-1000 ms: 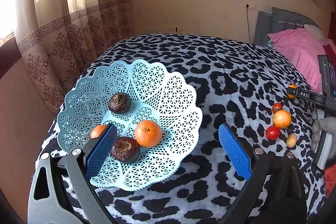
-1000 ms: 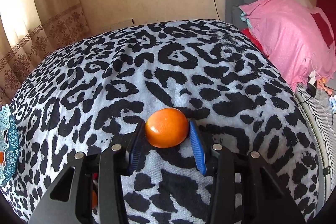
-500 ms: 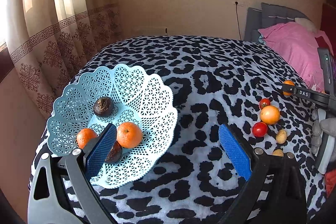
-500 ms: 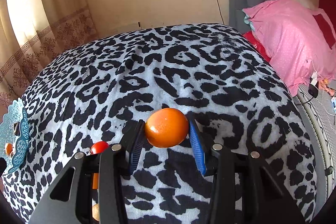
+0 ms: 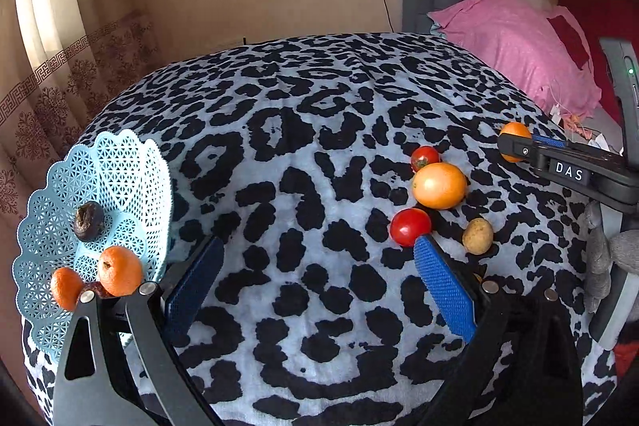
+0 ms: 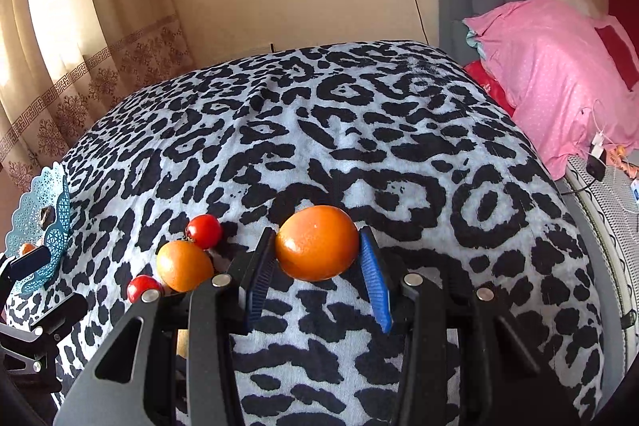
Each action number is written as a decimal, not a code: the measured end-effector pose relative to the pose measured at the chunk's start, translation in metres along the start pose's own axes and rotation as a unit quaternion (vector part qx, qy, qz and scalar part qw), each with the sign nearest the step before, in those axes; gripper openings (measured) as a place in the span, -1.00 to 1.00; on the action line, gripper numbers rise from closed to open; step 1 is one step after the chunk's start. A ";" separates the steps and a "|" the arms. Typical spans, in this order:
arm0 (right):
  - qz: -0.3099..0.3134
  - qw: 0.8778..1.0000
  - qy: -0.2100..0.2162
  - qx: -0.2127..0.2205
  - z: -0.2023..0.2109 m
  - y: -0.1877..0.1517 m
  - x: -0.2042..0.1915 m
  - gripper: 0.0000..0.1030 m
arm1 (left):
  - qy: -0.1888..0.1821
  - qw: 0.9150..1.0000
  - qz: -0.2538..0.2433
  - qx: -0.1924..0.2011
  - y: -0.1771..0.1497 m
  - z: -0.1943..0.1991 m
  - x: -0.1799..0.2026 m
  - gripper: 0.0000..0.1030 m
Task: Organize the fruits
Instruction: 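Move left tool to a red tomato and grasp it while right tool holds the small orange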
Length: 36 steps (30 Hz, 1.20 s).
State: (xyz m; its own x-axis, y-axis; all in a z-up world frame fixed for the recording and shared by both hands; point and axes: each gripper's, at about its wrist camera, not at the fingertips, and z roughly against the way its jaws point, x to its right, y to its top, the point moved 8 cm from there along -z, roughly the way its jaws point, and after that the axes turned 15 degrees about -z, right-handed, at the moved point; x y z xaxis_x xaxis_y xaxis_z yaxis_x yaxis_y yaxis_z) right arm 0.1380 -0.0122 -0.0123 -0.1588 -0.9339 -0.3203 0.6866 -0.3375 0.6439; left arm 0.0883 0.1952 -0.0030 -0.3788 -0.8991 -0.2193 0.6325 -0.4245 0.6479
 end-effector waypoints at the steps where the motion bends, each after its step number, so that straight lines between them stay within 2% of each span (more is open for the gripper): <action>1: -0.001 1.000 0.000 -0.002 -0.002 -0.001 0.001 -0.17 | -0.006 1.000 -0.005 -0.003 0.002 -0.004 0.006 0.81; 4: -0.008 1.000 0.003 -0.005 -0.004 -0.002 0.003 -0.18 | -0.021 1.000 -0.019 -0.009 0.006 -0.014 0.020 0.73; 9: -0.014 1.000 0.008 -0.006 -0.006 -0.002 0.006 -0.18 | -0.041 0.998 -0.033 -0.020 0.011 -0.030 0.036 0.44; 12: -0.015 1.000 0.010 -0.009 -0.008 -0.004 0.006 -0.18 | -0.054 0.998 -0.030 -0.029 0.012 -0.039 0.041 0.27; 21: -0.010 1.000 0.008 -0.010 -0.012 -0.009 0.005 -0.18 | -0.092 0.995 -0.016 -0.041 0.012 -0.053 0.052 -0.05; 23: -0.006 1.000 0.004 -0.007 -0.013 -0.010 0.005 -0.17 | -0.090 0.995 -0.013 -0.039 0.012 -0.054 0.051 -0.10; 27: -0.005 1.000 0.004 -0.008 -0.014 -0.011 0.004 -0.18 | -0.096 0.995 -0.012 -0.035 0.012 -0.050 0.050 -0.35; 36: -0.012 1.000 0.004 -0.007 -0.014 -0.011 0.007 -0.18 | -0.073 0.997 0.006 -0.025 0.011 -0.031 0.032 -0.38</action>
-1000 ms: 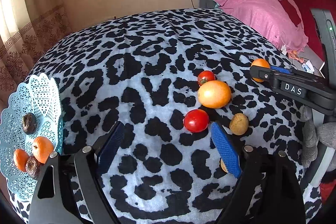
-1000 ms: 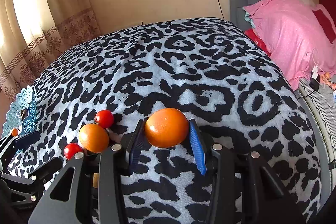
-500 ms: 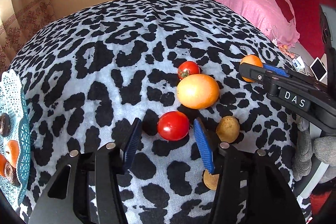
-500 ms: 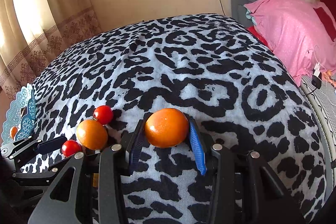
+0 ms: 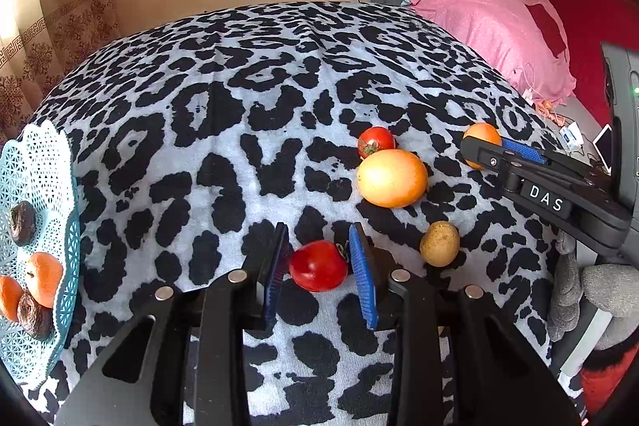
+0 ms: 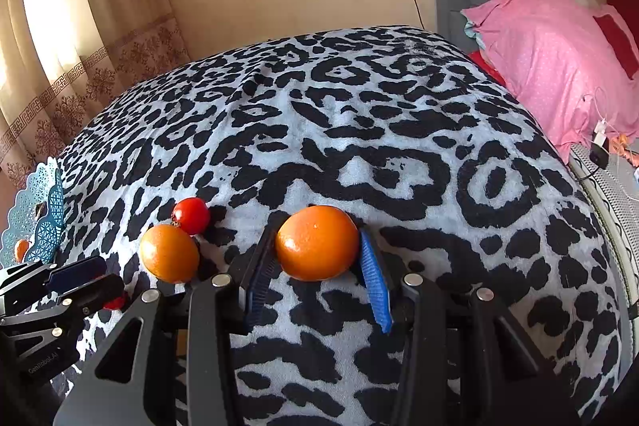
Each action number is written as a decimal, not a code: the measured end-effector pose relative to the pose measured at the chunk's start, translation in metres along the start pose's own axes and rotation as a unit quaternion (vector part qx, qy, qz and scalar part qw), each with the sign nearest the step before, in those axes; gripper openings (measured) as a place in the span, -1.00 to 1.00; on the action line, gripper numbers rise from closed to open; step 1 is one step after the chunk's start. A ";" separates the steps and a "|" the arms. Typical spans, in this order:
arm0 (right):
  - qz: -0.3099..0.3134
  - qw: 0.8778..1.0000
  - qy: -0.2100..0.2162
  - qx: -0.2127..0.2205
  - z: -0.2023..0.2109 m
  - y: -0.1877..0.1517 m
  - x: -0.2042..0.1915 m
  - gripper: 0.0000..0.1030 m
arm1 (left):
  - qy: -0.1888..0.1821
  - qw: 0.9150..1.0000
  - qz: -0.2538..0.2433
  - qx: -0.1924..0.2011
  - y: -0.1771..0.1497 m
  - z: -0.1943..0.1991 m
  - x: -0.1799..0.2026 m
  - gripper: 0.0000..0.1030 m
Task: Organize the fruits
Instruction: 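Move left tool to a red tomato and grasp it while right tool holds the small orange, then carry tomato into blue basket and open left tool while right tool releases orange there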
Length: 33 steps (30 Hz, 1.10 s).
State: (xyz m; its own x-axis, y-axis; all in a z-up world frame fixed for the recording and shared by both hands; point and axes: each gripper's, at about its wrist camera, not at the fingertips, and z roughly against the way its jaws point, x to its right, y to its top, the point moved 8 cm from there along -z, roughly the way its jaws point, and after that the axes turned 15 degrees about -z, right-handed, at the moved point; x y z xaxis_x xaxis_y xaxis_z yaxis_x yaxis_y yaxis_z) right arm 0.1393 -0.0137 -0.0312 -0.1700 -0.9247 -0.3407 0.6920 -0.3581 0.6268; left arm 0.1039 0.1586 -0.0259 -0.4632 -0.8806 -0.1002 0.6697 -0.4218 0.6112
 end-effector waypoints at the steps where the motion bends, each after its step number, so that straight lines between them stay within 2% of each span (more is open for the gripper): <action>1: 0.000 1.000 0.000 0.000 0.000 0.000 0.000 -0.18 | 0.003 1.000 0.002 0.004 0.000 0.005 -0.002 -0.38; 6: -0.001 1.000 -0.001 0.001 0.000 -0.001 0.001 -0.17 | 0.011 1.000 0.009 0.018 -0.003 0.021 -0.009 -0.38; 10: 0.001 1.000 -0.001 0.001 -0.001 -0.002 0.000 -0.17 | 0.008 1.000 0.010 0.014 -0.008 0.020 -0.008 -0.34; 15: -0.001 1.000 0.002 0.001 -0.001 -0.002 0.000 -0.18 | 0.001 1.000 0.023 0.008 -0.012 0.013 -0.005 0.08; 19: -0.001 1.000 0.005 0.000 -0.001 -0.002 0.000 -0.17 | 0.001 1.000 0.016 0.008 -0.008 0.010 -0.002 0.08; 22: 0.000 1.000 0.006 0.000 0.000 -0.002 -0.001 -0.18 | 0.000 1.000 0.007 0.001 -0.007 0.002 0.002 -0.02; 23: 0.000 1.000 0.007 0.000 0.000 -0.002 -0.001 -0.18 | -0.002 1.000 0.005 -0.002 -0.007 -0.002 0.003 -0.28; 24: 0.000 1.000 0.007 0.000 0.000 -0.002 -0.001 -0.18 | -0.006 1.000 0.004 -0.008 -0.008 -0.006 0.004 -0.39; 27: 0.000 1.000 0.006 0.001 0.001 -0.002 -0.001 -0.18 | -0.013 1.000 0.015 -0.007 -0.010 -0.009 0.002 -0.41; 33: 0.000 1.000 0.006 0.003 0.002 -0.001 0.000 -0.18 | 0.004 1.000 0.020 0.010 -0.009 0.009 -0.005 -0.42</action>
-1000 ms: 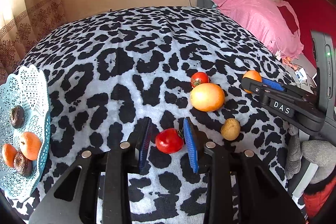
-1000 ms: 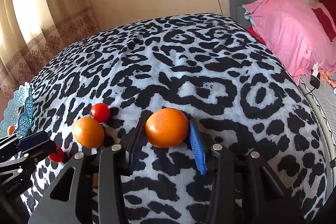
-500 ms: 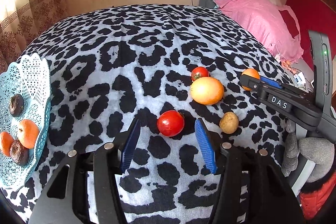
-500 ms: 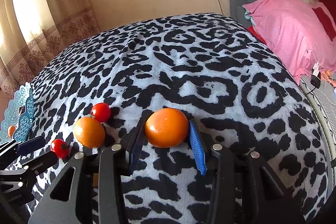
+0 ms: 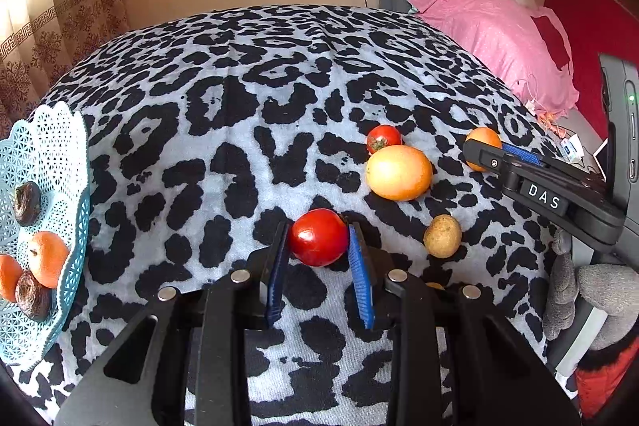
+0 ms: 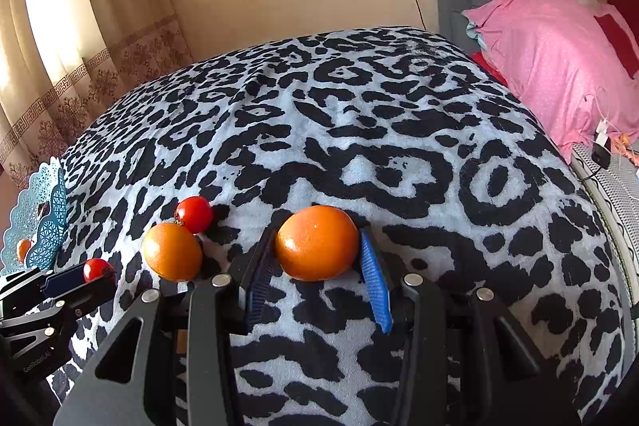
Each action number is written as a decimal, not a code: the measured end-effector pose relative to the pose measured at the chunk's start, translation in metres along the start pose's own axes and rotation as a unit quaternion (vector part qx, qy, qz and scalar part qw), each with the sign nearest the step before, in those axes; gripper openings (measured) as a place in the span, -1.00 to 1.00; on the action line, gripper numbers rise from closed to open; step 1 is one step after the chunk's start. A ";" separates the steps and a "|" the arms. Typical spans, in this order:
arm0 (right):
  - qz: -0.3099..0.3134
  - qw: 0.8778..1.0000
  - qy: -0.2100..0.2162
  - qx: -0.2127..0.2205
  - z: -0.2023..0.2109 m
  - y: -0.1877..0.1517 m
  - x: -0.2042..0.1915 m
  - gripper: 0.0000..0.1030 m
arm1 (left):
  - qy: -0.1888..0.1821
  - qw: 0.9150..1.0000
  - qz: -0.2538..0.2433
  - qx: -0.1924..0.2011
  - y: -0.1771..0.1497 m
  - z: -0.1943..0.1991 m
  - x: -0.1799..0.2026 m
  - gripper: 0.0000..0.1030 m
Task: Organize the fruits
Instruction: 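Carry tomato into blue basket and open left tool while right tool releases orange there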
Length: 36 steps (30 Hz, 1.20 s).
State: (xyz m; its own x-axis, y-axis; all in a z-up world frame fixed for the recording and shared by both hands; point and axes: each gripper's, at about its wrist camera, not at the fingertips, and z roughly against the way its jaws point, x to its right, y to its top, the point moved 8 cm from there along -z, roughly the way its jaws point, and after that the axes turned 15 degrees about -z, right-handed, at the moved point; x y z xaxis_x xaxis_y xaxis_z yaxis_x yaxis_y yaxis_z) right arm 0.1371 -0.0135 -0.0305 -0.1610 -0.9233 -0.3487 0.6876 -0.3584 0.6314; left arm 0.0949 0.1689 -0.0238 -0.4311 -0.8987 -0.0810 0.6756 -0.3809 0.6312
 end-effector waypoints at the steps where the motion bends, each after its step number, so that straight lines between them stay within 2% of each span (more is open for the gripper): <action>1: 0.000 1.000 0.000 0.001 0.000 0.000 0.000 -0.18 | 0.004 1.000 0.000 0.005 0.001 0.004 -0.001 -0.42; 6: -0.002 1.000 -0.004 0.004 0.002 0.002 0.001 -0.18 | 0.030 0.999 0.003 0.029 0.003 0.030 -0.012 -0.42; 12: 0.010 1.000 -0.007 0.010 0.009 0.001 -0.007 -0.17 | 0.065 0.996 0.029 0.048 -0.006 0.058 -0.043 -0.41; 23: 0.027 0.999 0.008 0.026 0.033 0.001 -0.041 -0.17 | 0.119 0.987 0.093 0.051 -0.047 0.089 -0.113 -0.41; 31: 0.055 0.998 0.023 0.027 0.039 -0.006 -0.079 -0.18 | 0.133 0.982 0.120 0.053 -0.068 0.098 -0.140 -0.41; 34: 0.066 0.997 0.029 0.025 0.040 -0.010 -0.093 -0.17 | 0.134 0.981 0.129 0.055 -0.072 0.101 -0.146 -0.27; 36: 0.073 0.996 0.033 0.024 0.041 -0.013 -0.104 -0.17 | 0.138 0.979 0.137 0.058 -0.075 0.104 -0.150 0.14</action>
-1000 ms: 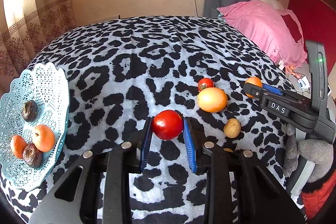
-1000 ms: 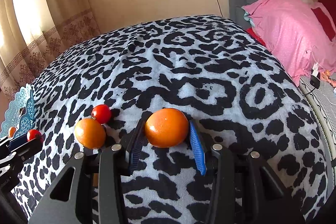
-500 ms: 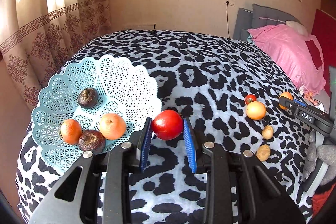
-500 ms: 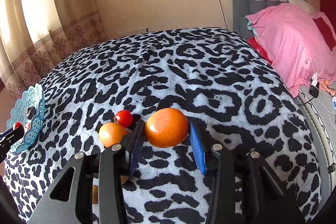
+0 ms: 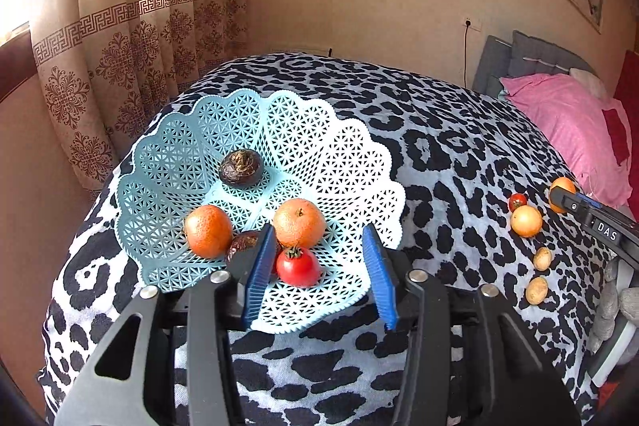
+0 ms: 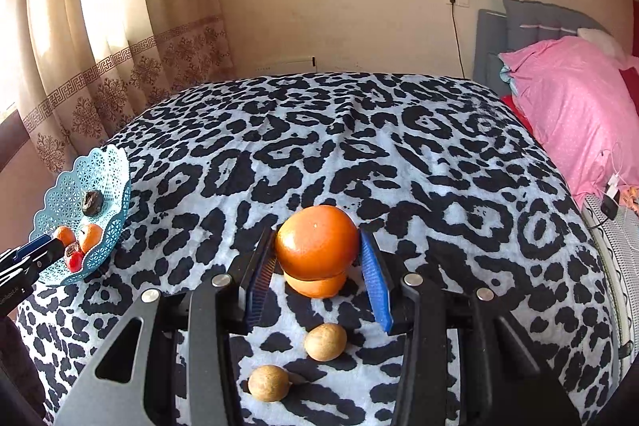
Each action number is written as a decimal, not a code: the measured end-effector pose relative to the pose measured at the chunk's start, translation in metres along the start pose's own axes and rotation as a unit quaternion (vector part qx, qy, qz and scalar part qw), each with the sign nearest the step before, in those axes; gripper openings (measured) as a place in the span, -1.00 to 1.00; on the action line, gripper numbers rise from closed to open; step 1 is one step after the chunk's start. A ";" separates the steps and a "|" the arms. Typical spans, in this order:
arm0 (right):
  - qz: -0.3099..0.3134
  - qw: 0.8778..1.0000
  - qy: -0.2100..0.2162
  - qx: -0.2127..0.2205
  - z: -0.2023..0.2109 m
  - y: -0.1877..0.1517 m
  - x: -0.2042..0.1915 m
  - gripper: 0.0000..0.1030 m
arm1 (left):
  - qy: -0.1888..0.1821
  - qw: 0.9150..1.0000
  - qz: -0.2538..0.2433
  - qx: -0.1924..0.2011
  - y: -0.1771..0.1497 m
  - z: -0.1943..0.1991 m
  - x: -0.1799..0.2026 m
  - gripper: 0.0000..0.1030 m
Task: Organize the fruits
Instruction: 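Carry tomato into blue basket and open left tool while right tool releases orange there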
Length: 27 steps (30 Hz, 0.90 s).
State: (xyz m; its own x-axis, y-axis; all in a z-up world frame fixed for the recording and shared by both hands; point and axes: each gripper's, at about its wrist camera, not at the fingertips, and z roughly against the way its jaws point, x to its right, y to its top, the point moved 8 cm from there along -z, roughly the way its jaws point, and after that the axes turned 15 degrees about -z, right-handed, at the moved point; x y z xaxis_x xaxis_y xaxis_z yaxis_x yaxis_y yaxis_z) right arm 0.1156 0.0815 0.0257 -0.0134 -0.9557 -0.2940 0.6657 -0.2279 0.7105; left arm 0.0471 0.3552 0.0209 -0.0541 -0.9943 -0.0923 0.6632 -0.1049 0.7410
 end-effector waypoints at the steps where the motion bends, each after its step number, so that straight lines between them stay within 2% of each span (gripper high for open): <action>1: 0.003 1.000 0.003 -0.001 0.000 -0.001 -0.005 -0.17 | 0.005 1.000 0.003 0.003 -0.001 0.002 -0.004 0.15; 4: 0.010 1.000 0.018 -0.008 0.001 -0.003 -0.022 -0.18 | 0.029 1.000 0.001 0.007 -0.005 0.007 -0.014 0.16; 7: 0.020 0.999 0.032 -0.017 -0.001 -0.008 -0.041 -0.17 | 0.036 0.999 0.008 0.010 -0.009 0.011 -0.023 0.19; 9: 0.027 0.998 0.042 -0.024 -0.003 -0.011 -0.056 -0.17 | 0.044 0.999 0.011 0.013 -0.011 0.014 -0.029 0.36; 13: 0.044 0.996 0.067 -0.032 -0.003 -0.016 -0.088 -0.17 | 0.075 0.997 0.013 0.020 -0.015 0.020 -0.043 0.43; 16: 0.063 0.994 0.085 -0.036 -0.003 -0.020 -0.117 -0.17 | 0.078 0.997 0.022 0.020 -0.018 0.022 -0.051 0.47; 20: 0.091 0.989 0.113 -0.041 -0.001 -0.028 -0.155 -0.17 | 0.080 0.996 0.032 0.021 -0.024 0.026 -0.060 0.64; 27: 0.130 0.980 0.139 -0.063 -0.009 -0.052 -0.201 -0.17 | 0.087 0.995 0.052 0.022 -0.027 0.029 -0.076 0.67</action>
State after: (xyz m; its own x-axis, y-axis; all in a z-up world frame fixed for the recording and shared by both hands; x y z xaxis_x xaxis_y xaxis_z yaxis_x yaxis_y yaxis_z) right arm 0.0905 0.2867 0.0425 0.3606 -0.8868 -0.2890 0.7065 0.0574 0.7054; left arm 0.0115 0.4326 0.0273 0.1457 -0.9815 -0.1243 0.6251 -0.0060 0.7805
